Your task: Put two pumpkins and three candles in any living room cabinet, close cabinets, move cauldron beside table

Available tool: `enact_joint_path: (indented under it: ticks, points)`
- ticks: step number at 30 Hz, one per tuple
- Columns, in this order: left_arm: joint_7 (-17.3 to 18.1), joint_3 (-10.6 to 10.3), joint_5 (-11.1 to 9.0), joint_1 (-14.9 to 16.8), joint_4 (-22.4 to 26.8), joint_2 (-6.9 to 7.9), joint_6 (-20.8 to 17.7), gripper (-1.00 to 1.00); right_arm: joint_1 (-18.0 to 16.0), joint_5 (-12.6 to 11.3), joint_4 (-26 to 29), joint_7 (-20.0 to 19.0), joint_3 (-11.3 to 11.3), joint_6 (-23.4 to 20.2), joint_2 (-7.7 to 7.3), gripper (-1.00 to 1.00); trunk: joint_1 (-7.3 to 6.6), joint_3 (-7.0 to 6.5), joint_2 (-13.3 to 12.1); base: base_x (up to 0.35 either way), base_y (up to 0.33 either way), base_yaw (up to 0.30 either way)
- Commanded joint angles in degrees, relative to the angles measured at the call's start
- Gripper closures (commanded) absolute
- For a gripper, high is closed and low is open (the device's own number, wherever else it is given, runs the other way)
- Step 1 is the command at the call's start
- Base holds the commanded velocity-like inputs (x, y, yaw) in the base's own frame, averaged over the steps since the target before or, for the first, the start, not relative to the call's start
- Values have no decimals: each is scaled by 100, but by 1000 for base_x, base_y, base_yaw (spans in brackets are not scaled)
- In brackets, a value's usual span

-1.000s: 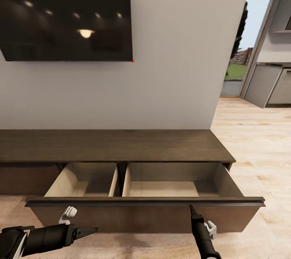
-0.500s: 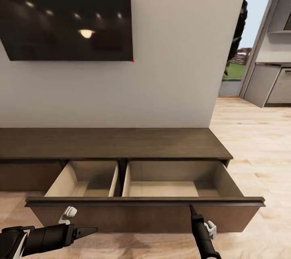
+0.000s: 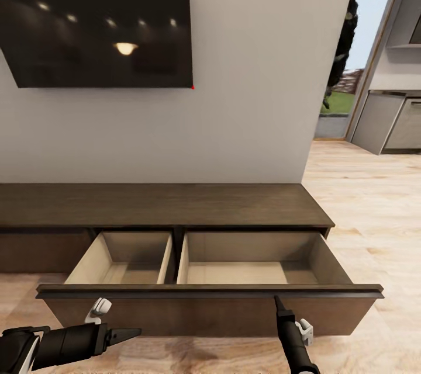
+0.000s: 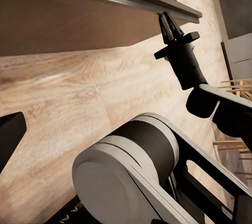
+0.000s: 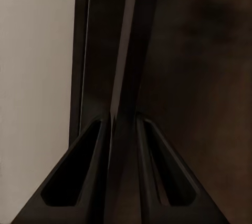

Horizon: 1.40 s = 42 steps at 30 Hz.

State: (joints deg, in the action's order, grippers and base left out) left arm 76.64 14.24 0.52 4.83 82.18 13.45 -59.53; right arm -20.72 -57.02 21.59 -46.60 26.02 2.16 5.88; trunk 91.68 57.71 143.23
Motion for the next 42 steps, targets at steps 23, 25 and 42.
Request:
enact_joint_path:
  ticks: [23,25,42]
  points:
    - [0,0,0,0,-1,0,-1,-100,-2,-14,12,-68,-36,-6,1,-100,-1,-1,1,-36,0,0]
    - [0,0,0,0,-1,0,0,-100,-2,-12,12,-68,-36,-5,1,-100,-1,-1,1,-153,0,0]
    - [-44,-5,20,0,-5,8,2,-100,2,67,6,279,-106,-552,-1,-100,-1,-1,1,-218,0,0]
